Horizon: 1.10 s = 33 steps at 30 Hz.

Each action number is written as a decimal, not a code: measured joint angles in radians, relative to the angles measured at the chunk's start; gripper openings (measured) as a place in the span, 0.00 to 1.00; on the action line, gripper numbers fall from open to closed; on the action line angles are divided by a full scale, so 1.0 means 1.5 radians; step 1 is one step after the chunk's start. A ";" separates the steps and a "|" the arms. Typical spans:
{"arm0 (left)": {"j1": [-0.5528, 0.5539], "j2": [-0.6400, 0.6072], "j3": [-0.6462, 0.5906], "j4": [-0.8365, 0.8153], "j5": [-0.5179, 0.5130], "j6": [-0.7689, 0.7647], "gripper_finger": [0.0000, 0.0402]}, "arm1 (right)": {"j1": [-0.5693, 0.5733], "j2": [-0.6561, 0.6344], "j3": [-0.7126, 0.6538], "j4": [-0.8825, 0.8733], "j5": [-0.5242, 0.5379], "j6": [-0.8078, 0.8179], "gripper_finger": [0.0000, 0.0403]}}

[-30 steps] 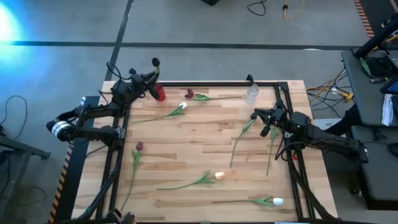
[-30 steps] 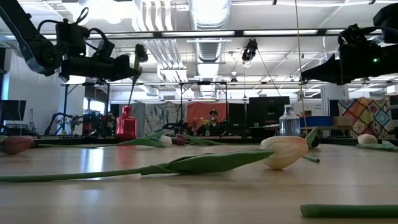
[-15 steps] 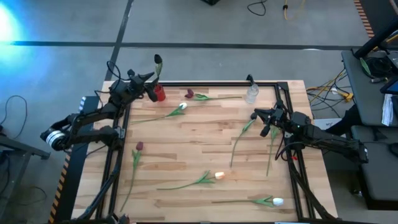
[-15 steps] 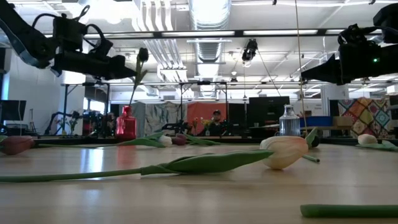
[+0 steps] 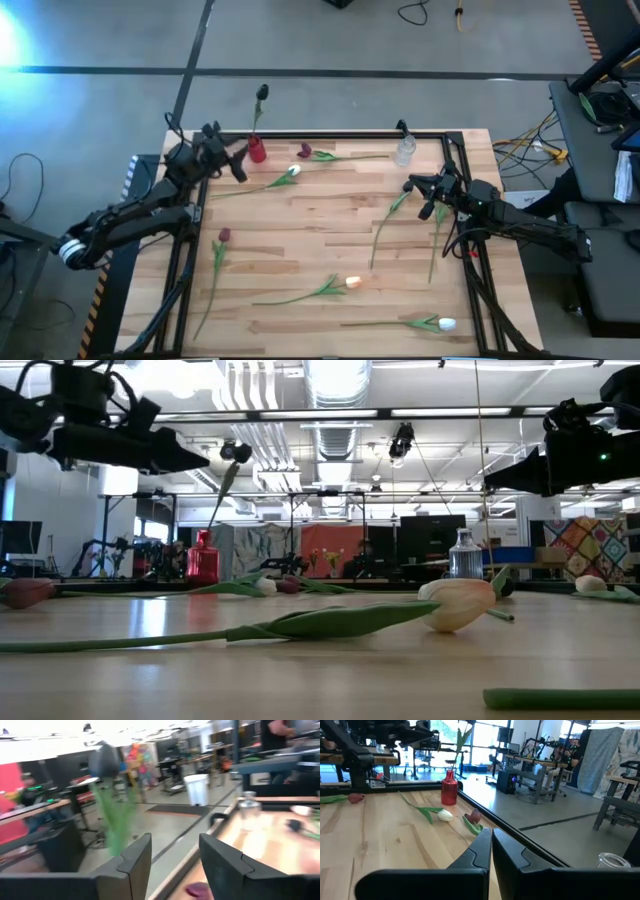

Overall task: Sort flowers into vase by color
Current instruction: Put the top light pink flower into the transparent vase

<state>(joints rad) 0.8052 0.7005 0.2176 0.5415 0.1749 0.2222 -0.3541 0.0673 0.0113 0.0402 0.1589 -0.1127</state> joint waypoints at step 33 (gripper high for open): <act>-0.388 0.068 -0.134 0.303 -0.024 -0.050 0.00 | 0.000 0.077 0.117 -0.042 0.003 0.077 0.02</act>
<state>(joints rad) 0.2230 0.8027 0.0170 0.9965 0.1383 0.1474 -0.3534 0.1823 0.1868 -0.0226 0.1638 0.0023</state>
